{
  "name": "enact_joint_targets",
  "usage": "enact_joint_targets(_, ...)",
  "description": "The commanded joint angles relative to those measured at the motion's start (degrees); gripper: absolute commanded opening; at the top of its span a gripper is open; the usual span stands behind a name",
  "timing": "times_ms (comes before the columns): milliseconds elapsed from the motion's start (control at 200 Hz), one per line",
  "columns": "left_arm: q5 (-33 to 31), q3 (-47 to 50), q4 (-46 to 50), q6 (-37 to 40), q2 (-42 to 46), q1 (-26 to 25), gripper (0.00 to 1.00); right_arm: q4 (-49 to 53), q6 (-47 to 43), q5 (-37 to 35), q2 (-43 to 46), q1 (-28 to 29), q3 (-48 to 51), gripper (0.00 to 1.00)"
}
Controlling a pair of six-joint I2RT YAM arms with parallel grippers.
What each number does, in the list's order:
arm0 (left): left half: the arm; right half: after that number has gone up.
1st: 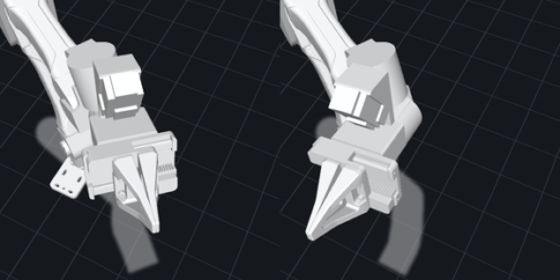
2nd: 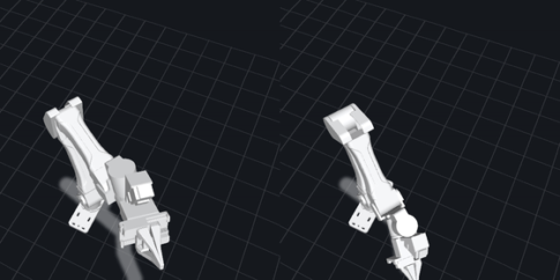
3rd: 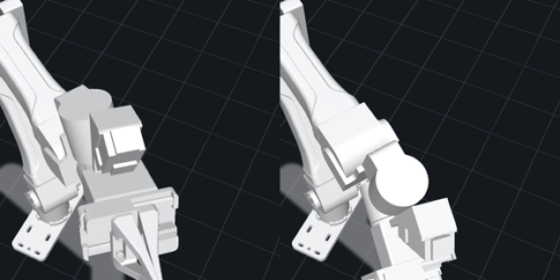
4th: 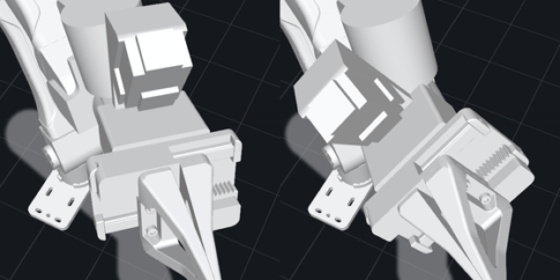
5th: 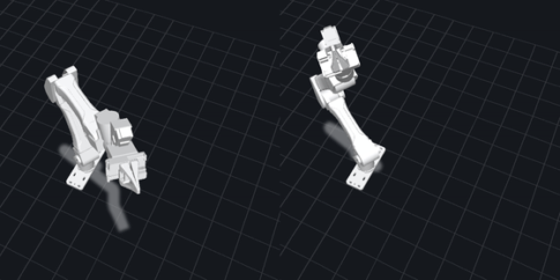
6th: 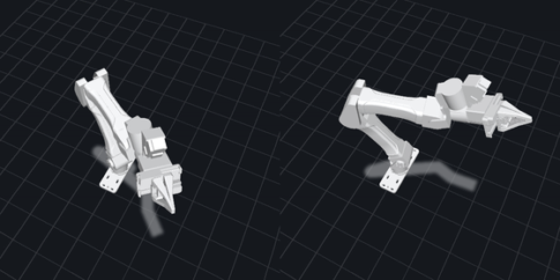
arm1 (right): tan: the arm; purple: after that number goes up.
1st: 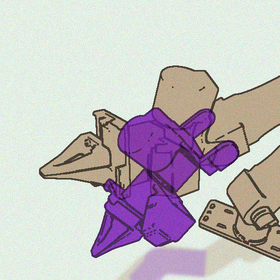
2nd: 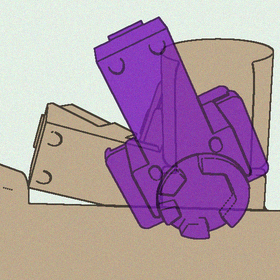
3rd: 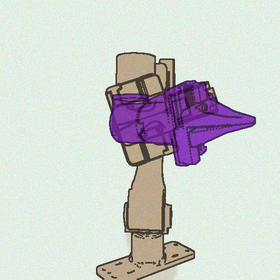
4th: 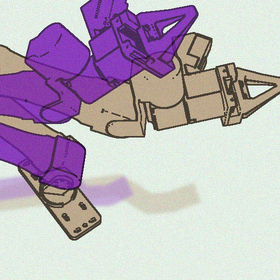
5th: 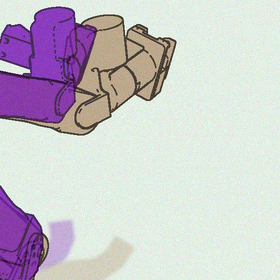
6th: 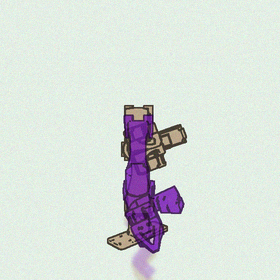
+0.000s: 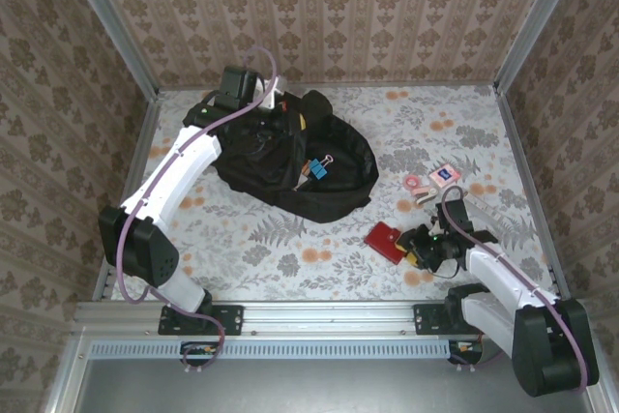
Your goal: Pack books, pencil case, and school supplies into a backpack
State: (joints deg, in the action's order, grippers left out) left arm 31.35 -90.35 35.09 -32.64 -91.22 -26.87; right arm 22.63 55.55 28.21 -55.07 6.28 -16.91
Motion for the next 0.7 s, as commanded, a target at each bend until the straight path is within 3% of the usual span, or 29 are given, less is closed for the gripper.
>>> enact_joint_targets(0,1.99,0.08,-2.81,-0.49,2.62,0.33,0.0,-7.22,2.75,2.26,-0.04,0.22,3.14,0.34)
enact_joint_targets(105,1.92,0.2,-2.84,-0.54,2.44,0.34,0.0,-12.31,4.46,2.88,-0.1,0.36,5.2,0.27)
enact_joint_targets(695,2.27,0.43,-3.19,-0.76,1.82,-0.01,0.0,-27.53,9.52,0.62,-11.62,7.13,1.55,0.16)
